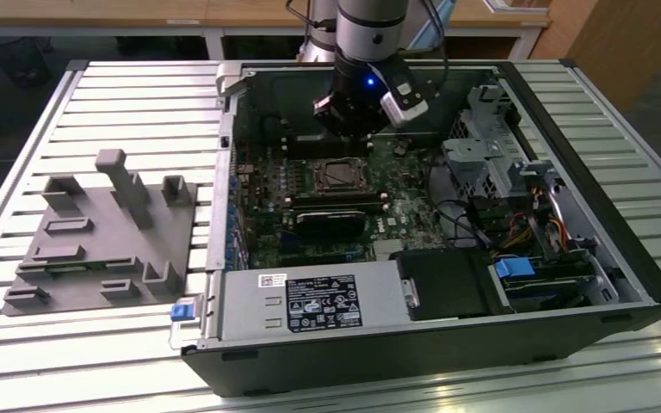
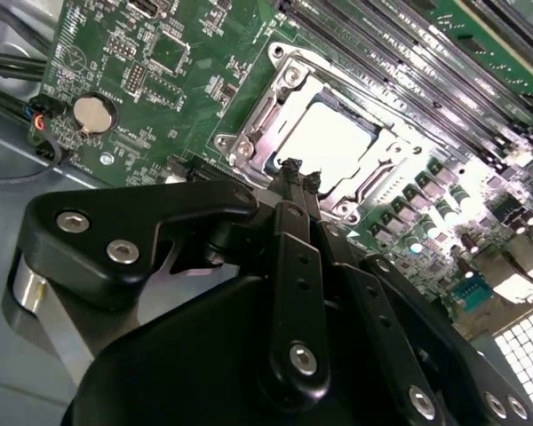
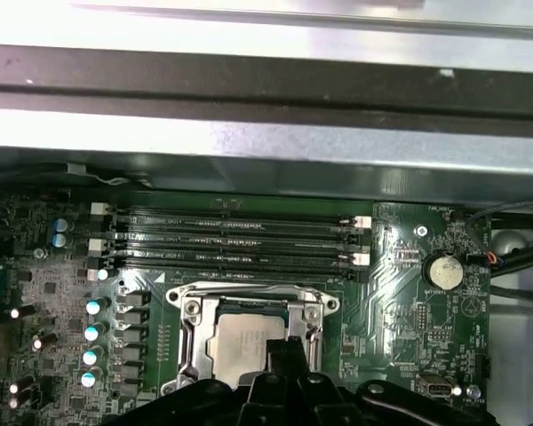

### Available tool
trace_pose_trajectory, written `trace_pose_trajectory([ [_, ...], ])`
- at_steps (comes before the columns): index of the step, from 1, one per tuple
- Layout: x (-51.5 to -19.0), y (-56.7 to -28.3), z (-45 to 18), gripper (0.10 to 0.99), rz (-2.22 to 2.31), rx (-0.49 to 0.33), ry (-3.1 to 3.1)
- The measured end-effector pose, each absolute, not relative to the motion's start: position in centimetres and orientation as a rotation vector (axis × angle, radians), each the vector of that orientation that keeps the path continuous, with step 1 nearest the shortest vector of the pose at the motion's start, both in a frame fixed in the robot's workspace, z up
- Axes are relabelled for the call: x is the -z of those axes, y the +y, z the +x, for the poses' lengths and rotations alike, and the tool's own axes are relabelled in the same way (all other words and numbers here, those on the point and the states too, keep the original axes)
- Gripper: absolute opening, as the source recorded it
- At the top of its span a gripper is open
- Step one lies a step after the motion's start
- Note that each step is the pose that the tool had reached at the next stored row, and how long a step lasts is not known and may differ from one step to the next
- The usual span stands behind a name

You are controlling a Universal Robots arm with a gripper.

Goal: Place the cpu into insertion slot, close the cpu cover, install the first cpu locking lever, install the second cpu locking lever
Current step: 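Install the second cpu locking lever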

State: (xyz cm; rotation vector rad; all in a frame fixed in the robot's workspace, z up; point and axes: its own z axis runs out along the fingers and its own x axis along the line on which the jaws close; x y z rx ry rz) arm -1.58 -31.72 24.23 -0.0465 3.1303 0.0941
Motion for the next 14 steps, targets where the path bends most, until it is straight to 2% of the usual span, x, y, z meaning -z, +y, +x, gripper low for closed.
trace_pose_trajectory([
  [14,-24.2,-33.5,-1.6,0.106,-0.046,-0.094,3.130],
])
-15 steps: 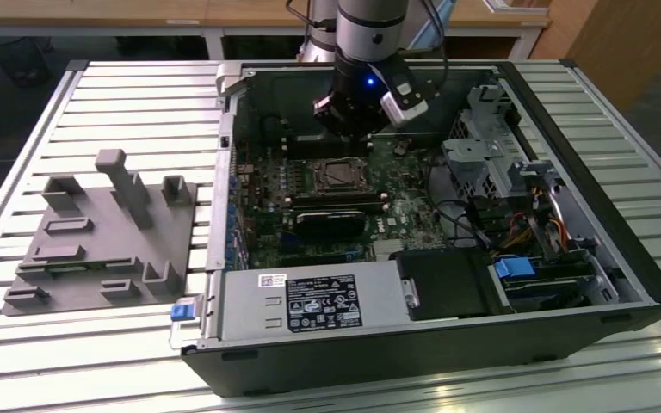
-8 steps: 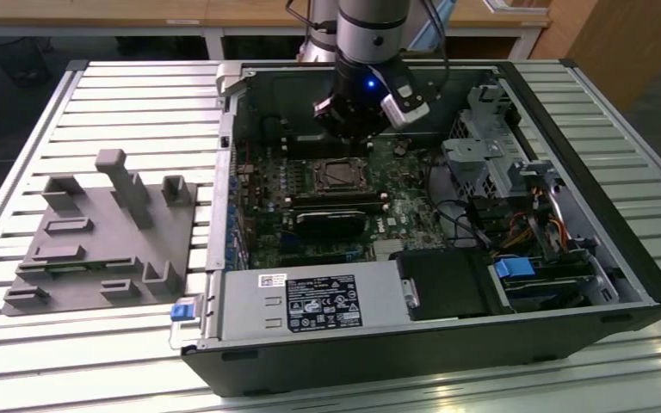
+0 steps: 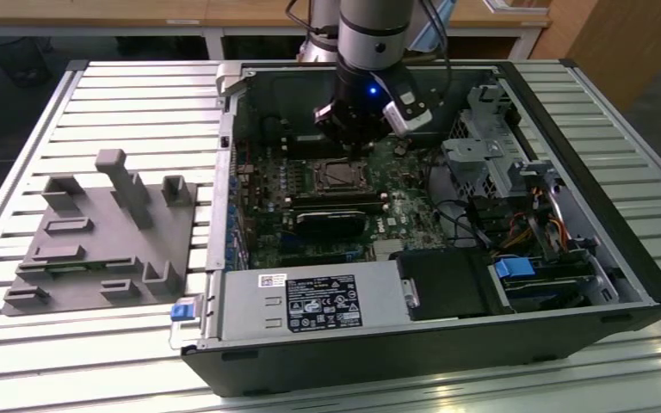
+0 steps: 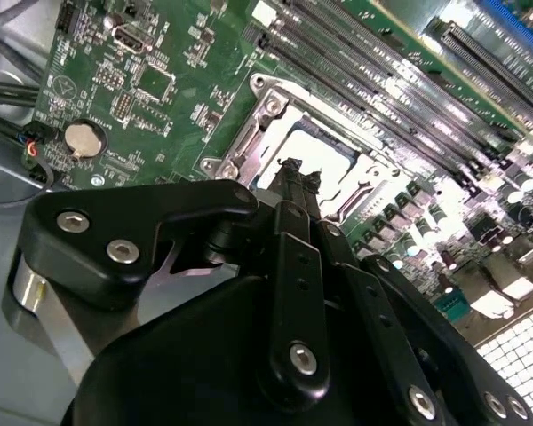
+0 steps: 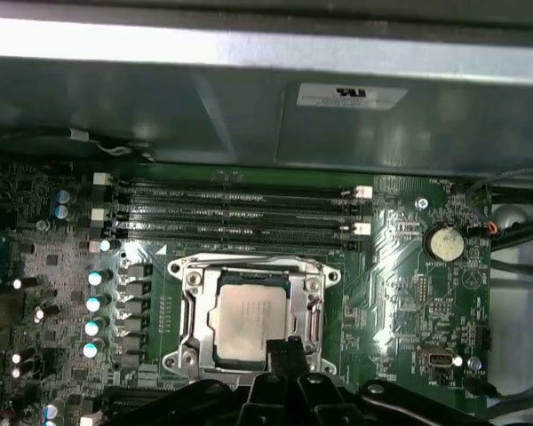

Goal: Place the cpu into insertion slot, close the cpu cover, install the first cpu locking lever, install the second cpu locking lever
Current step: 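Install the second cpu locking lever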

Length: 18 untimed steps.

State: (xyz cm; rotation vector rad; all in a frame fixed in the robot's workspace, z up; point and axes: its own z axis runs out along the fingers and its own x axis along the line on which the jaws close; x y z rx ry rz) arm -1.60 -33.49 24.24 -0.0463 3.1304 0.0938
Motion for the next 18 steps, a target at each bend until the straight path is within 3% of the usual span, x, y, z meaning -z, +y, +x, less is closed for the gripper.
trace_pose_trajectory([
  [18,-24.1,-35.4,-1.8,0.106,-0.046,-0.094,3.130],
])
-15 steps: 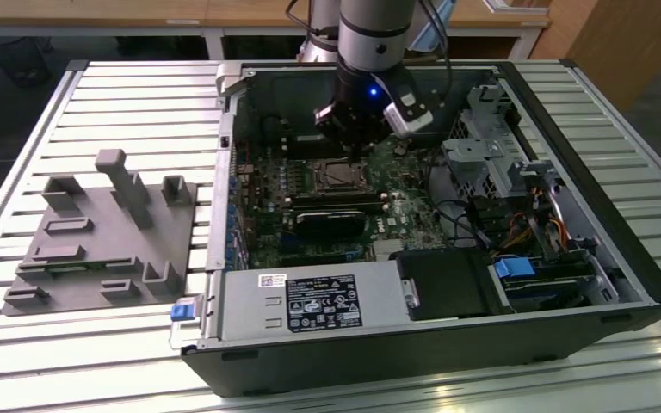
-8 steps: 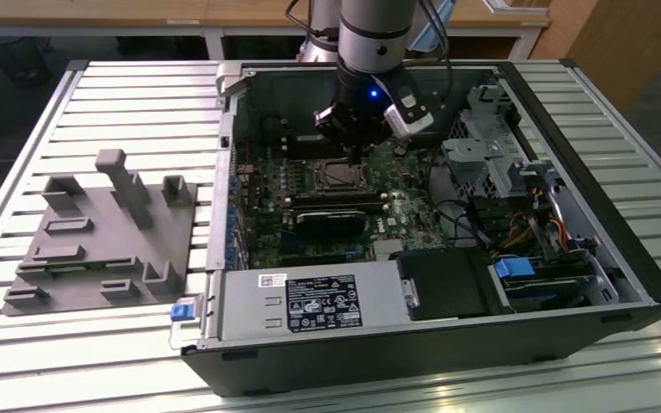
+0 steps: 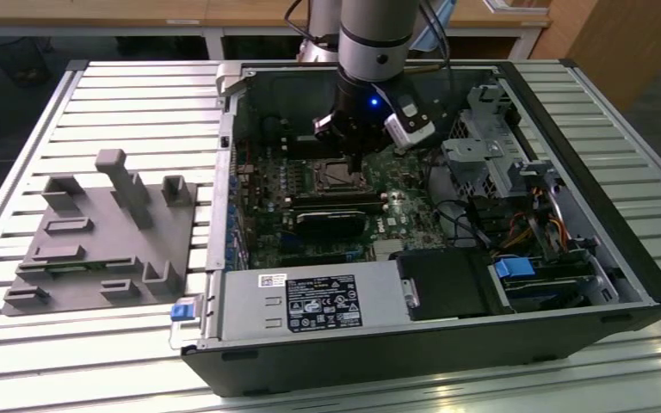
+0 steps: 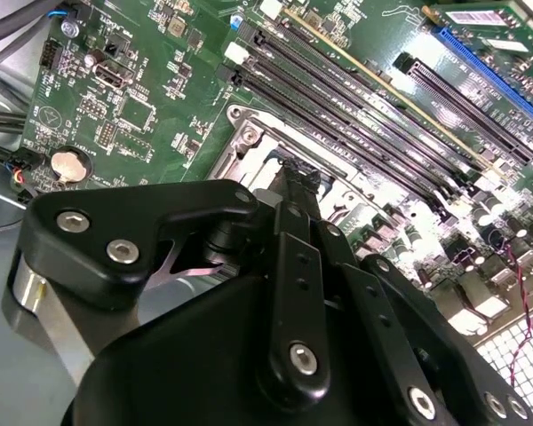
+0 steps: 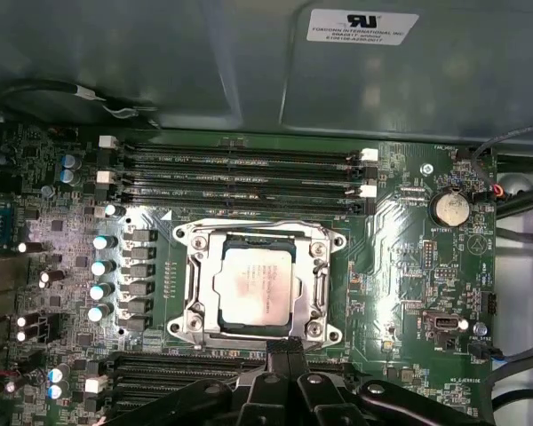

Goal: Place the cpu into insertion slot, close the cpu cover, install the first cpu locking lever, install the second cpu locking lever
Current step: 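Install the second cpu locking lever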

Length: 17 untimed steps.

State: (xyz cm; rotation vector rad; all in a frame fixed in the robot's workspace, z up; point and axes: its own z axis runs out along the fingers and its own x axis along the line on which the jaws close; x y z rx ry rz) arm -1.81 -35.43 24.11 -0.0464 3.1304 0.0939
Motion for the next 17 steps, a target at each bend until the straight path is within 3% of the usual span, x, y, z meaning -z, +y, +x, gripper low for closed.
trace_pose_trajectory([
  [11,-24.10,-35.38,-1.81,0.114,-0.046,-0.094,3.130],
  [12,-24.10,-35.38,-1.81,0.169,-0.046,-0.094,3.130],
  [13,-24.10,-35.38,-1.81,0.169,-0.046,-0.094,3.130],
  [14,-24.10,-35.37,-1.81,0.239,-0.046,-0.094,3.130],
  [17,-24.10,-35.36,-1.81,0.220,-0.046,-0.094,3.130],
])
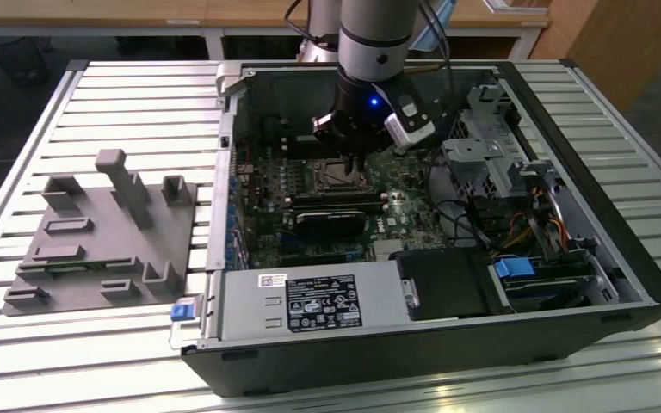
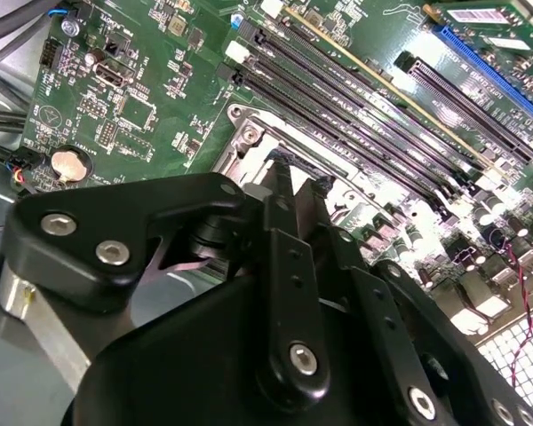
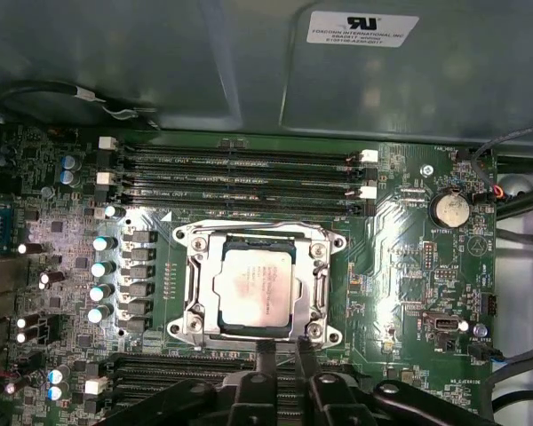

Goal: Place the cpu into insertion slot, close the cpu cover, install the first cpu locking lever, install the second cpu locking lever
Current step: 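Install the second cpu locking lever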

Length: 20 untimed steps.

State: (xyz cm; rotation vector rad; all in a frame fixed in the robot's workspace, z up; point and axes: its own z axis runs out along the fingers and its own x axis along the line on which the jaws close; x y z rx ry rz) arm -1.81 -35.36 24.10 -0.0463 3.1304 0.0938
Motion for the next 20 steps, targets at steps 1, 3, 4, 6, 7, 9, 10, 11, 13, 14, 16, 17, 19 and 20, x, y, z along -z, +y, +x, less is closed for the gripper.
trace_pose_trajectory([
  [1,-24.10,-35.36,-1.81,0.220,-0.046,-0.094,3.130],
  [3,-24.10,-35.35,-1.81,0.161,-0.046,-0.094,3.130],
  [4,-24.10,-35.34,-1.81,0.106,-0.046,-0.094,3.130],
  [6,-24.10,-35.34,-1.81,0.106,-0.046,-0.094,3.130],
  [7,-24.10,-35.33,-1.81,0.106,-0.046,-0.094,3.130],
  [9,-24.10,-35.32,-1.81,0.169,-0.046,-0.094,3.130],
  [10,-24.10,-35.32,-1.81,0.169,-0.046,-0.094,3.130],
  [11,-24.10,-35.32,-1.81,0.169,-0.046,-0.094,3.130],
  [13,-24.00,-34.49,-1.81,0.239,-0.046,-0.094,3.130],
  [14,-24.00,-34.49,-1.81,0.239,-0.046,-0.094,3.130],
  [16,-23.99,-34.48,-1.81,0.239,-0.046,-0.094,3.130],
  [17,-23.99,-34.48,-1.81,0.239,-0.046,-0.094,3.130],
  [19,-23.99,-34.47,-1.81,0.239,-0.046,-0.094,3.130],
  [20,-23.99,-34.47,-1.81,0.239,-0.046,-0.094,3.130],
])
